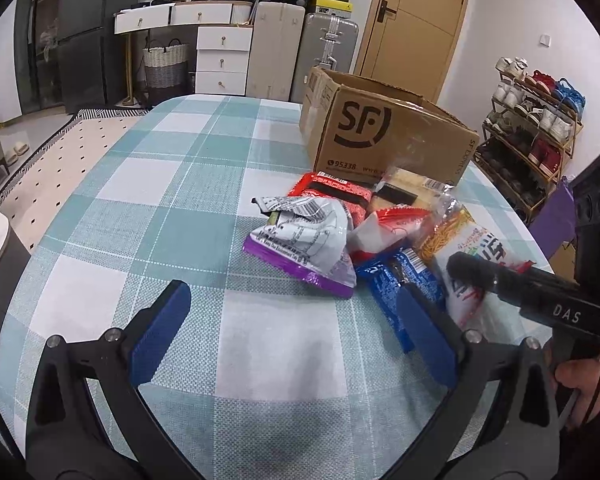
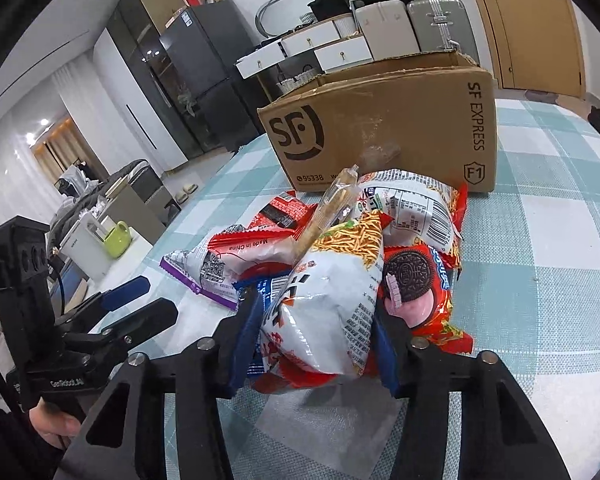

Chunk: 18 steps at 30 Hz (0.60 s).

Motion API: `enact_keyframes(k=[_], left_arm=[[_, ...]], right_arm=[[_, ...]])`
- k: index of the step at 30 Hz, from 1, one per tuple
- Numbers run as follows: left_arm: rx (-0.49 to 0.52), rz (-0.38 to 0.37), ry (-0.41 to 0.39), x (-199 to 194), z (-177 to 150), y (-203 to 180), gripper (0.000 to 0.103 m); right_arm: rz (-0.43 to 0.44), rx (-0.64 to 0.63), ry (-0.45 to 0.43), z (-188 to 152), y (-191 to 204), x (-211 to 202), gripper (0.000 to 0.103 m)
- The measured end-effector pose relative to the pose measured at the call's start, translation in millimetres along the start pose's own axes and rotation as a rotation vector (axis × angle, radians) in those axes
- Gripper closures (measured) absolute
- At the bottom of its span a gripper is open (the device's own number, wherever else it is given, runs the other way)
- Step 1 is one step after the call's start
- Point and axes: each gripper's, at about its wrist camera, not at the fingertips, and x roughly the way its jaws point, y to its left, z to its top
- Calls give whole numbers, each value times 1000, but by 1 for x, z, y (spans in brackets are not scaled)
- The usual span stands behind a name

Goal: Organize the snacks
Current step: 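Grasp the white noodle-snack bag with the right tool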

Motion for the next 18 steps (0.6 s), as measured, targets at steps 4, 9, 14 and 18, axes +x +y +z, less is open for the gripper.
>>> enact_keyframes(k=[4,9,14,18], left_arm=[[-12,6,16,1,0,3,1],[-18,-24,34,1,0,5,1],[-33,-5,52,3,3,10,1],[-34,-10,63,5,9,15,1]], right_arm=[[16,27,-15,-5,-4,-11,59],[31,56,-53,-10,-12,-28,60],[48,79,-88,-17,-20,-46,61],[74,99,-85,-25,-27,-50,65]])
